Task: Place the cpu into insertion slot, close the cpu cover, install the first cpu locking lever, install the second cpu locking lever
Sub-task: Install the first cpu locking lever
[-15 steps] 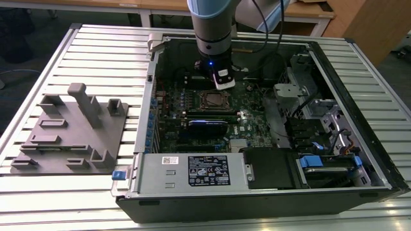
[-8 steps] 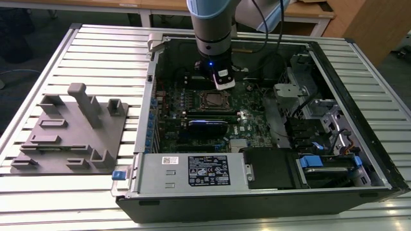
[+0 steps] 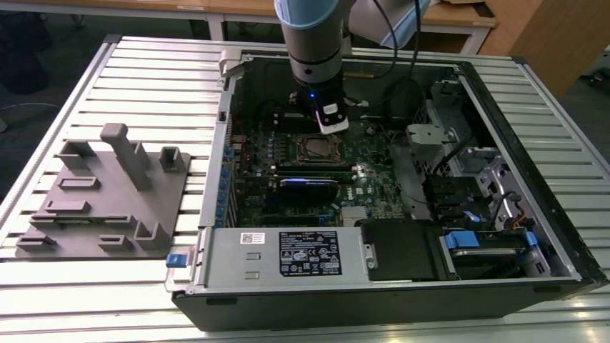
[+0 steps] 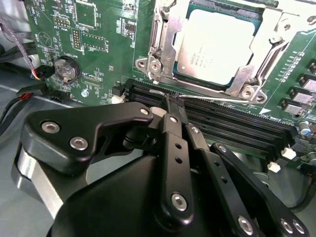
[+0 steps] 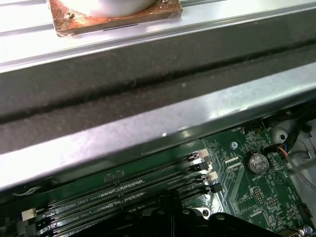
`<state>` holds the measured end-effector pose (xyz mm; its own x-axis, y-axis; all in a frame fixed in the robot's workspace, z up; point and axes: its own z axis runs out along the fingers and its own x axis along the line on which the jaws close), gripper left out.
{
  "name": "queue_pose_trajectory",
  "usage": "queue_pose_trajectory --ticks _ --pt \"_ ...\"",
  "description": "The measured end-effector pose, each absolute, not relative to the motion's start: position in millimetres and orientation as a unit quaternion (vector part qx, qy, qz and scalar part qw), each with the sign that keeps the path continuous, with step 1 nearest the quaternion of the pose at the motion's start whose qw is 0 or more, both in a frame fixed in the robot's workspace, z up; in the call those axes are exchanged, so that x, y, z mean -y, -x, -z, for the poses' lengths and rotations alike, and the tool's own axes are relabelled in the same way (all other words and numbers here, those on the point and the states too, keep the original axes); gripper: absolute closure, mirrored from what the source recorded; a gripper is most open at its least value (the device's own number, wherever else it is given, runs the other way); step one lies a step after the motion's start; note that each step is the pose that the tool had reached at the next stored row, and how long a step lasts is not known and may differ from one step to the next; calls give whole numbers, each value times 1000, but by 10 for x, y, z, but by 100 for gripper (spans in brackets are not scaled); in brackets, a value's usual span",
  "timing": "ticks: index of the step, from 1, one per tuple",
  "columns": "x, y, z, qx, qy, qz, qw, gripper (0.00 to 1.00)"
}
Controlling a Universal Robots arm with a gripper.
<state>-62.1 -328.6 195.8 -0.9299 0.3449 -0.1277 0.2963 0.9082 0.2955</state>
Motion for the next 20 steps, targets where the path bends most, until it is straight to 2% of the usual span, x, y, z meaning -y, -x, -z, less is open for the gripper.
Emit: queue_pose_trajectory --ticks 20 --pt "3293 648 -1930 -972 -164 -138 94 89"
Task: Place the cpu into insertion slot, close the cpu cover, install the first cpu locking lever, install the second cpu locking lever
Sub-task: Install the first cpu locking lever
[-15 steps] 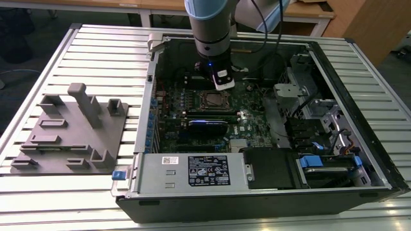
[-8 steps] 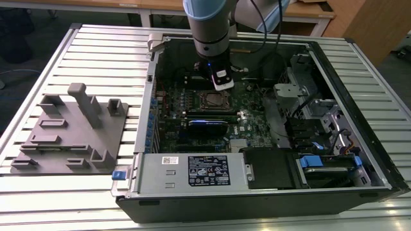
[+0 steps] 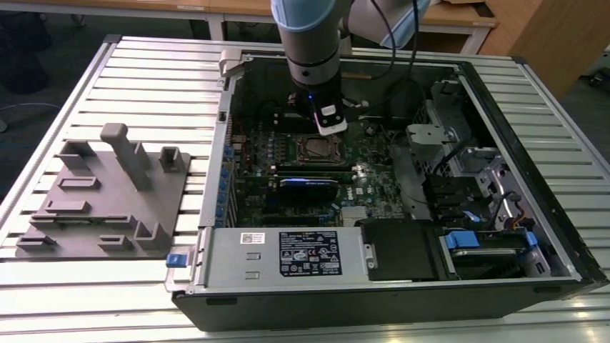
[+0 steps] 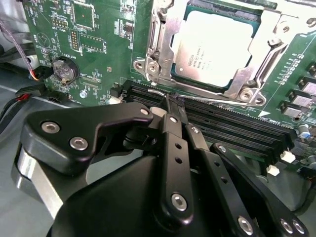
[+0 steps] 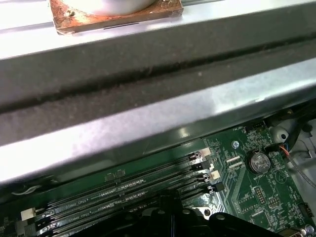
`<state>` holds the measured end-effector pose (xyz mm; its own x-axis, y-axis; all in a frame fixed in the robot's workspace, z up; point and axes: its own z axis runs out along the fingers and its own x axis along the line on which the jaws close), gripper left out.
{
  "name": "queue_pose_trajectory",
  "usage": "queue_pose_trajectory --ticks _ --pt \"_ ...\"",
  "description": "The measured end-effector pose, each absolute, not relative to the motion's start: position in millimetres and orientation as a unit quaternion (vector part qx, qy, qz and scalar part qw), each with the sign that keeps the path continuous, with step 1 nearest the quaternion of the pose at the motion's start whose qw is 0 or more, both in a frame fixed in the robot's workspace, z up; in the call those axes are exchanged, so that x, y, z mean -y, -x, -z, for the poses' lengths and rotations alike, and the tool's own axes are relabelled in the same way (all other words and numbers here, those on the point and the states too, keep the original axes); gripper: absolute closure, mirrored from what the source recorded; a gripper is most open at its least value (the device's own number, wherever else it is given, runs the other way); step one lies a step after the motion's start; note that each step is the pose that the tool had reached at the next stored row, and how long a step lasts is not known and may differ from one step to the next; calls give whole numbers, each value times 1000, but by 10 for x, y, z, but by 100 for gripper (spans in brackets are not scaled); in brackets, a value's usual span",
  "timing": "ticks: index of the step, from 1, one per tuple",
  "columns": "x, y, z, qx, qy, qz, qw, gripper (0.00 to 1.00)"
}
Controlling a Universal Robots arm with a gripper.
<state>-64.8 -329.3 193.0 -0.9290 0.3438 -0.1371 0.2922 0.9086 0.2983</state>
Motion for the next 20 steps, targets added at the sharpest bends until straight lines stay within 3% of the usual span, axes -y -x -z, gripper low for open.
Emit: queue_pose_trajectory --ticks 20 --pt "3338 648 -1914 -974 -157 -137 93 89"
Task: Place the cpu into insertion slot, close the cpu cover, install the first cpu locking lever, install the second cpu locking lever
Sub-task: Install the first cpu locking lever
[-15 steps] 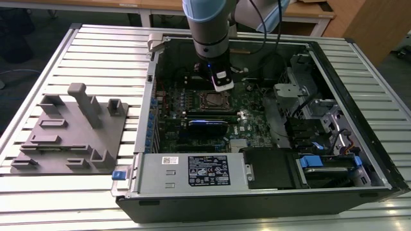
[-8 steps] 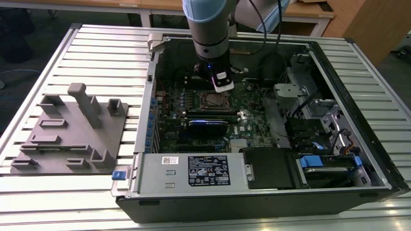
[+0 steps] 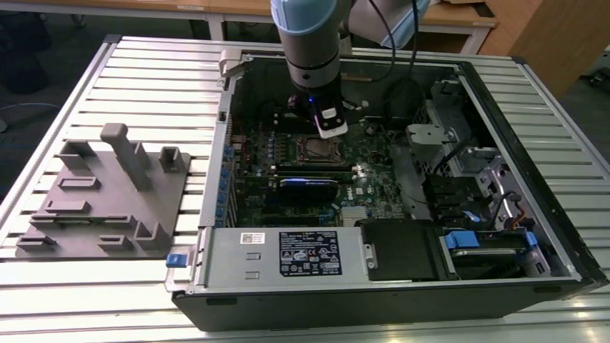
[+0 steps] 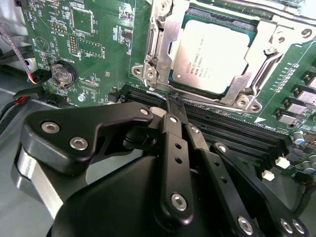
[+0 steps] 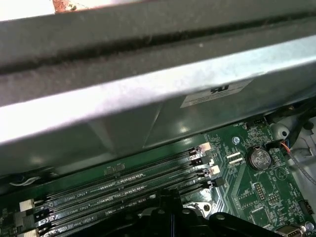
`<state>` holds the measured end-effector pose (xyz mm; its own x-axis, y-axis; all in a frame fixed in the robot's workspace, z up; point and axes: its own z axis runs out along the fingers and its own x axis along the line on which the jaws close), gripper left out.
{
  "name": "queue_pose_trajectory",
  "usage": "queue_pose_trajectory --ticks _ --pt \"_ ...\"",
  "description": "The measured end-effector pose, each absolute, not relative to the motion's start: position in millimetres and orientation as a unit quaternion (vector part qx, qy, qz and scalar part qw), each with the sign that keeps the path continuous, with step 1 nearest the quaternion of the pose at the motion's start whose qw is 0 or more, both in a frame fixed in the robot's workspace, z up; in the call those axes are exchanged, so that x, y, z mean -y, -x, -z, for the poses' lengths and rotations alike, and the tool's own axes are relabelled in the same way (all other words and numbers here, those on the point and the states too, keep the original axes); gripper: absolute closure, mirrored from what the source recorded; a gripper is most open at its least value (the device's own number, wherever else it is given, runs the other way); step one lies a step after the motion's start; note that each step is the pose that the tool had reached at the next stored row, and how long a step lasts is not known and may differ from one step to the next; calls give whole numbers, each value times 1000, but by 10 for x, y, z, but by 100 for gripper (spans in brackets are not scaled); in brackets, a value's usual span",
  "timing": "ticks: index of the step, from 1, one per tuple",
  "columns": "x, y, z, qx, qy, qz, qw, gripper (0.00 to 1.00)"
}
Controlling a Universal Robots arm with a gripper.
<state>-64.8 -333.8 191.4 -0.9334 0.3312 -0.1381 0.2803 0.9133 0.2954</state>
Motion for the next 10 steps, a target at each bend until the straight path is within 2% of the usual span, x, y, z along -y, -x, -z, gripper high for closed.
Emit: queue_pose_trajectory --ticks 10 --pt "3330 647 -1944 -974 -157 -137 93 89"
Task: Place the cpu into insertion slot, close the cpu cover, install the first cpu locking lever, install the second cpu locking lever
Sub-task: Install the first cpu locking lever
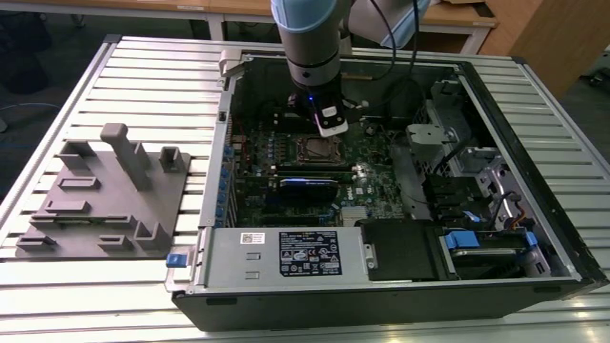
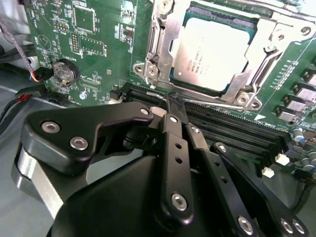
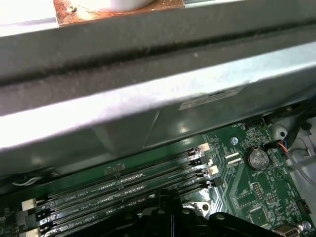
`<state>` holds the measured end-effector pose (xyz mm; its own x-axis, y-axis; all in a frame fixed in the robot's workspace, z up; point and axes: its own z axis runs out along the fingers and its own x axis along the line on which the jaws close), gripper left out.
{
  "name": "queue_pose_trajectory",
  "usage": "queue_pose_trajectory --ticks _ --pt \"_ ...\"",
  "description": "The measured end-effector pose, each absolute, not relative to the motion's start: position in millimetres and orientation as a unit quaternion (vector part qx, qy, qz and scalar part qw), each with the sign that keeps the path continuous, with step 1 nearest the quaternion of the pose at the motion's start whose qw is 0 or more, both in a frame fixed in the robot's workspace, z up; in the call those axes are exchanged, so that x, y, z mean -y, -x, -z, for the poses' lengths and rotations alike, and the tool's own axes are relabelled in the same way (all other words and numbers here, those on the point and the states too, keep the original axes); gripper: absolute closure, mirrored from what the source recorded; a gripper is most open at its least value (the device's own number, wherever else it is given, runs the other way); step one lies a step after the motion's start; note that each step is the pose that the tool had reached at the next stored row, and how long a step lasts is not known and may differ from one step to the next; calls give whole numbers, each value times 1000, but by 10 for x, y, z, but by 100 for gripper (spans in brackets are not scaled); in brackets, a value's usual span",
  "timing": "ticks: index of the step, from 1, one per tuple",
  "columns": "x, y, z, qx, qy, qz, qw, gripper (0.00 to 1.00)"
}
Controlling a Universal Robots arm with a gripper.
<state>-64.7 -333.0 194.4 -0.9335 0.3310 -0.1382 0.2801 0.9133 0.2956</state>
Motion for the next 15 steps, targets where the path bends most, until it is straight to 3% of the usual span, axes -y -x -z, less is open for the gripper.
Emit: queue_pose_trajectory --ticks 15 --pt "3294 675 -1941 -973 -157 -138 96 89"
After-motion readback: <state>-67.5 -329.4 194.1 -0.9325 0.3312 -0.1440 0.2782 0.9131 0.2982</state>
